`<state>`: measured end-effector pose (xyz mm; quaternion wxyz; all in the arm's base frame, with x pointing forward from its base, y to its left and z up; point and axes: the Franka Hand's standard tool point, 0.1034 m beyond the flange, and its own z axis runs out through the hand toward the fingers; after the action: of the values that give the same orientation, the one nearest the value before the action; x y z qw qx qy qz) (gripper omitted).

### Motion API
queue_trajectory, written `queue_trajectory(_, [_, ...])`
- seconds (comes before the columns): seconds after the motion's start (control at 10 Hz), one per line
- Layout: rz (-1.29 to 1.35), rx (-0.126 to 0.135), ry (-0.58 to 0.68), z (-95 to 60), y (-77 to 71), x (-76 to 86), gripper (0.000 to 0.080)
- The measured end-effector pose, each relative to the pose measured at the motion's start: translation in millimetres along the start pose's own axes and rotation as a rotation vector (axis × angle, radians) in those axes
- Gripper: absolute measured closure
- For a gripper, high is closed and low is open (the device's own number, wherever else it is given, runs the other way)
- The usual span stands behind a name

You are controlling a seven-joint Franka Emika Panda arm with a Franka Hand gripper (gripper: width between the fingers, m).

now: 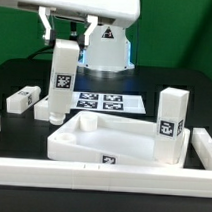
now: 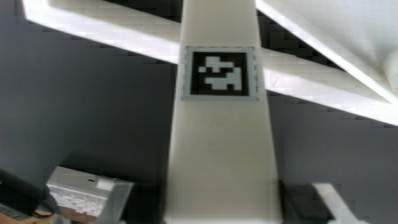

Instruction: Assemble desk

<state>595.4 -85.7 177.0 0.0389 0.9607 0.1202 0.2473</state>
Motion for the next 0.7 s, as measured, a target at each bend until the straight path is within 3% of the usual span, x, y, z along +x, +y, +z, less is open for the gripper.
queue_trajectory(0.5, [0.013,0.006,-0.005,2.4,-1.5,-2.5,0.0509])
queue_trajectory(0.6, [0.027,0.024,-0.022,4.6,3.6,-11.7,0.0509])
queue_trajectory(0.7, [0.036,0.05,-0.032,5.8,-1.0,-13.0,0.0509])
